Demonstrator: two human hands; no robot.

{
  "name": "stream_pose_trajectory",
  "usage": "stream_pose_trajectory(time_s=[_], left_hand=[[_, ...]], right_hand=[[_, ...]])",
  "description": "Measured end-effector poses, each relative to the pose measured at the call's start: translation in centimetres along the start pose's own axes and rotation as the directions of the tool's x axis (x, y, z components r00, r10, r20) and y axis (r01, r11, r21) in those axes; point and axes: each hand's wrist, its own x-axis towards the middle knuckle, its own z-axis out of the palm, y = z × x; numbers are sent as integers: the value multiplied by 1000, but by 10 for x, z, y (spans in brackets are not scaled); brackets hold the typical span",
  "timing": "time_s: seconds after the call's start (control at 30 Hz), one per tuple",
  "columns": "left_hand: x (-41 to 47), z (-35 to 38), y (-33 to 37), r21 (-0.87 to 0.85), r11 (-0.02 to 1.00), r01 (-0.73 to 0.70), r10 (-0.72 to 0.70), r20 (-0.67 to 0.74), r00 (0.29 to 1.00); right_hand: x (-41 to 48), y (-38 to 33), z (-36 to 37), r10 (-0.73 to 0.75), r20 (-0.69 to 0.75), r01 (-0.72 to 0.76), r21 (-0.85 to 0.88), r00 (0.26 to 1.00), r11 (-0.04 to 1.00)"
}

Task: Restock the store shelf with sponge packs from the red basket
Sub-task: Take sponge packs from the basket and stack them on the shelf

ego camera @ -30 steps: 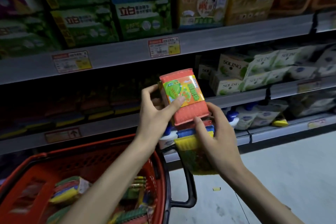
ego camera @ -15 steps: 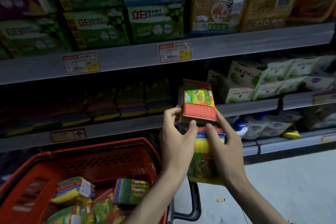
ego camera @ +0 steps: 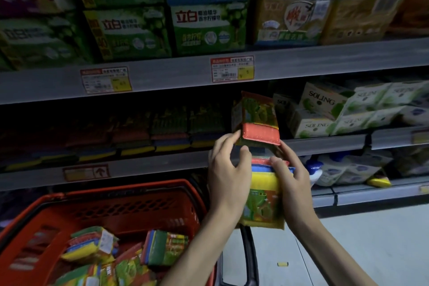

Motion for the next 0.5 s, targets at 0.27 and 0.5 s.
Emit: stream_pose_trajectory(time_s=[0.27,0.5], left_hand=[[4,9,-3,-135,977,167,-170,-15,985],[11,16,-4,-155,967,204,-214,-48,976]], right_hand=[[18,8,1,-115,69,125,-156,991,980],[30,14,2,-105,100,123,-205,989,971]])
